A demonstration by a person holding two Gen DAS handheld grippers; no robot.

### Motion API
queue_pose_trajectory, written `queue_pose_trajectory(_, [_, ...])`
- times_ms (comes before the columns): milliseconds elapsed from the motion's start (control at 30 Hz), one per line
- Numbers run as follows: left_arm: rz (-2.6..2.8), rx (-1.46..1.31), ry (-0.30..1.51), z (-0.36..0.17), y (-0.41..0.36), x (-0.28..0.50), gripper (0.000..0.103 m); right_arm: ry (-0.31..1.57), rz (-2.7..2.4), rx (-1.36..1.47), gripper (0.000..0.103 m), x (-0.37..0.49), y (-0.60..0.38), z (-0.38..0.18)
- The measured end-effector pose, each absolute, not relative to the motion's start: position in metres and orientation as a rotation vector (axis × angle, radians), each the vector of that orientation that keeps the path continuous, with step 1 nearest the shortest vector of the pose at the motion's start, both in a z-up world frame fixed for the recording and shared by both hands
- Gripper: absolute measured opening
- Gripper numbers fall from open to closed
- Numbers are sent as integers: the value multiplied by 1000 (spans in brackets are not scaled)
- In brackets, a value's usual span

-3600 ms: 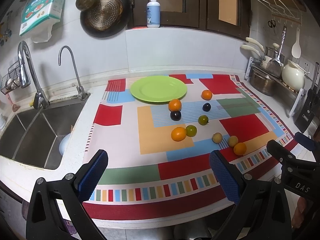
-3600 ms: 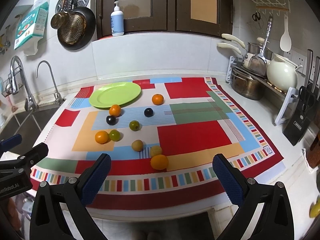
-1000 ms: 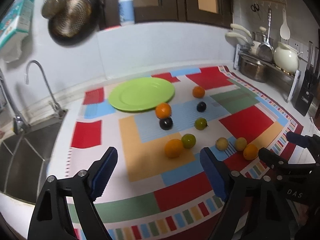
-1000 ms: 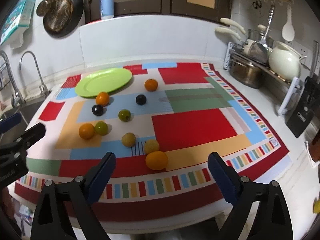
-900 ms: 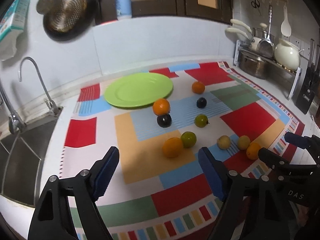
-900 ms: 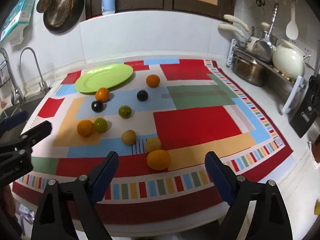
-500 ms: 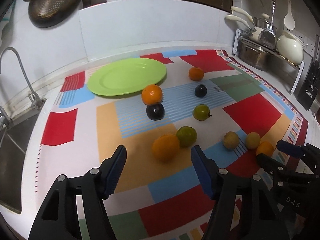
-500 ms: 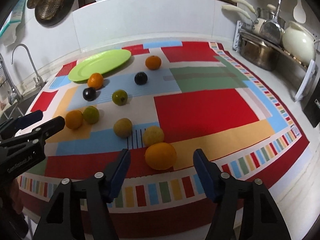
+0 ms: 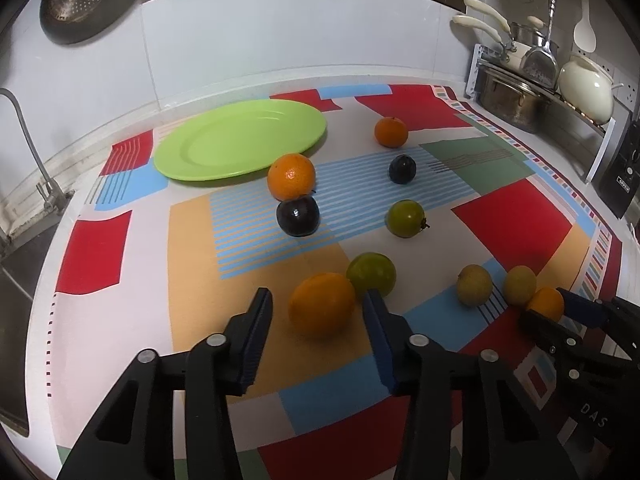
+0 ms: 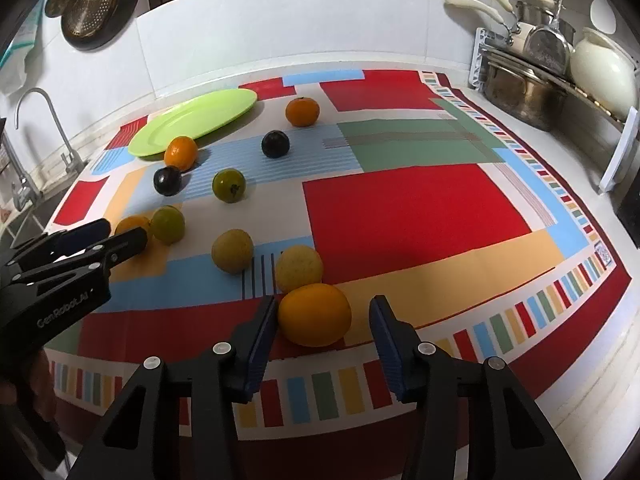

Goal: Organize fruits
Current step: 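Lower the left tool and grasp an orange while the right tool grasps another orange, then carry the orange in the left tool over the green plate while the right tool carries its orange there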

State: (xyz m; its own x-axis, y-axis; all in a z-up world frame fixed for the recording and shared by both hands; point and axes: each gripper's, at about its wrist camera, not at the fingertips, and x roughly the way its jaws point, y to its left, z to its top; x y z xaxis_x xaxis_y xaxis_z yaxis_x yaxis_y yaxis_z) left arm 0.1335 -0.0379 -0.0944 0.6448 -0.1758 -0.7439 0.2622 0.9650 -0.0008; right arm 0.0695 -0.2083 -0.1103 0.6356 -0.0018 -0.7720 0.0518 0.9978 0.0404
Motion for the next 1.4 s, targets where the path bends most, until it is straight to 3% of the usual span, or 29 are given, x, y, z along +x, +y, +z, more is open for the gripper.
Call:
queue_pose_trajectory(200, [-257,94,849,-98,-37,138,38,885,-18,57,38,71,-207,-112])
queue_pose_trajectory(700, [-276,82,841,-89,-36,128,36,859,-17,49,37,67,-210,-101])
queue_pose_trajectory(1400, [-256,62,711,-21,-7,105,36,725,148,1,37,75,-177,-36])
